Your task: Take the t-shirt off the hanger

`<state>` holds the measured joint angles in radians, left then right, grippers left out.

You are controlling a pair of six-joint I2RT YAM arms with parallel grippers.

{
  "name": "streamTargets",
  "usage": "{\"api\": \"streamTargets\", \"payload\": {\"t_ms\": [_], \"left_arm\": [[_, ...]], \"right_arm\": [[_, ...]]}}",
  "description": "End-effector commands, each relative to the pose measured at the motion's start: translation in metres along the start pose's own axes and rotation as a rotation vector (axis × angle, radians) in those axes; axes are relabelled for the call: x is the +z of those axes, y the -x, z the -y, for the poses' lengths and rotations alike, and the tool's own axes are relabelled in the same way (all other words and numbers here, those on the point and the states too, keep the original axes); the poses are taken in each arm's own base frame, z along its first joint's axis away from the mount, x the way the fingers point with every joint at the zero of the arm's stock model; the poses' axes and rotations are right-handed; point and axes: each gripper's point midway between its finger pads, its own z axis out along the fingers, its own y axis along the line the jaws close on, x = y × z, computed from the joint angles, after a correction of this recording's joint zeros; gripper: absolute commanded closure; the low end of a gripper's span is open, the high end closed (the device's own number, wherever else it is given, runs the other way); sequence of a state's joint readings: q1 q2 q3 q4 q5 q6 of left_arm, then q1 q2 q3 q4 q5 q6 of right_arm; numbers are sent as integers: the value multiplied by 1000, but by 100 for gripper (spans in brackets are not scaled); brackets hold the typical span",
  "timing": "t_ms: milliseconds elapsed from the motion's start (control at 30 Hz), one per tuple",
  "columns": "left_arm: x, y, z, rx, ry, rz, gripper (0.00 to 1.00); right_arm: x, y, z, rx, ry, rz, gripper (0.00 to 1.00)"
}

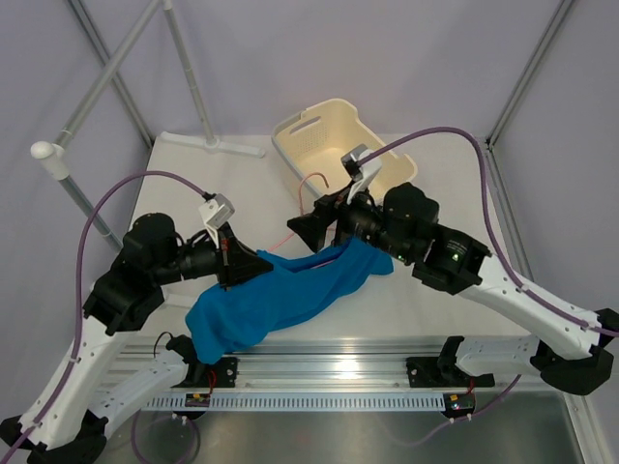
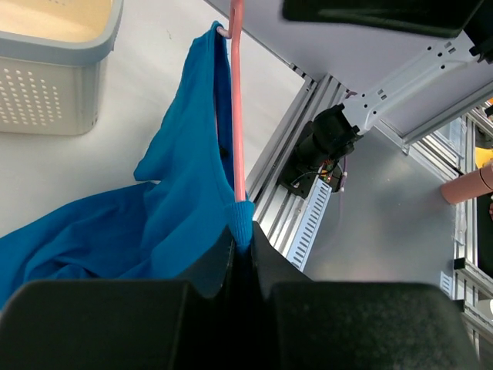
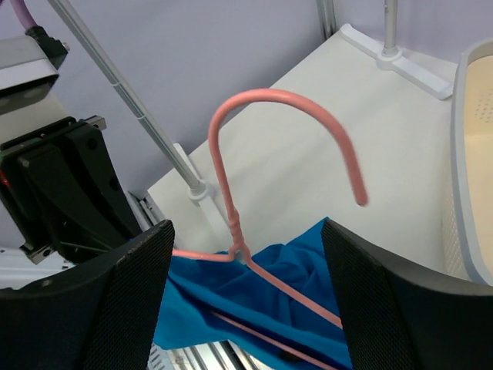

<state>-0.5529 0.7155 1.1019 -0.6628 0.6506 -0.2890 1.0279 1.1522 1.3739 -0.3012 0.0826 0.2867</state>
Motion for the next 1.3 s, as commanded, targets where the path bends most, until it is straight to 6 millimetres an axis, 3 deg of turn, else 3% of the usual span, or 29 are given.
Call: {"api": "streamTargets", "payload": {"t_ms": [0,133,267,467,533,600,700,733,800,833,933,1100,1267], "left_arm": [[2,19,19,73,-108,68,100],[3,17,25,66,-148,66,100],[0,17,27,57,-152,71,100],[0,20,25,27,-127,83,100],[1,20,24,18,-121,82,97],[2,20,26,12,-138,79,87],[1,20,33,5,-174,83,70],[1,21,34,0,-178,83,55],[-2,21,38,1,-194,83,38],[-4,22,41,8,-205,86,24],[-17,24,56,69,-243,105,8],[-43,33,71,133,-219,178,4],[-48,28,74,141,-219,181,5]], "right_arm": [[13,15,0,-50,-58,70,18],[26,3,6,-58,-107,53,25],[27,-3,16,-48,-156,67,55],[19,4,19,-36,-173,94,71],[17,4,19,-34,-172,91,86],[16,3,20,-36,-177,85,95],[11,5,22,-30,-187,89,98],[7,7,21,-30,-181,93,100],[3,7,18,-43,-162,88,100],[-4,12,17,-41,-158,101,100],[-28,26,24,-40,-197,122,100],[-76,49,35,-48,-246,170,100],[-112,58,42,-35,-265,190,100]]}}
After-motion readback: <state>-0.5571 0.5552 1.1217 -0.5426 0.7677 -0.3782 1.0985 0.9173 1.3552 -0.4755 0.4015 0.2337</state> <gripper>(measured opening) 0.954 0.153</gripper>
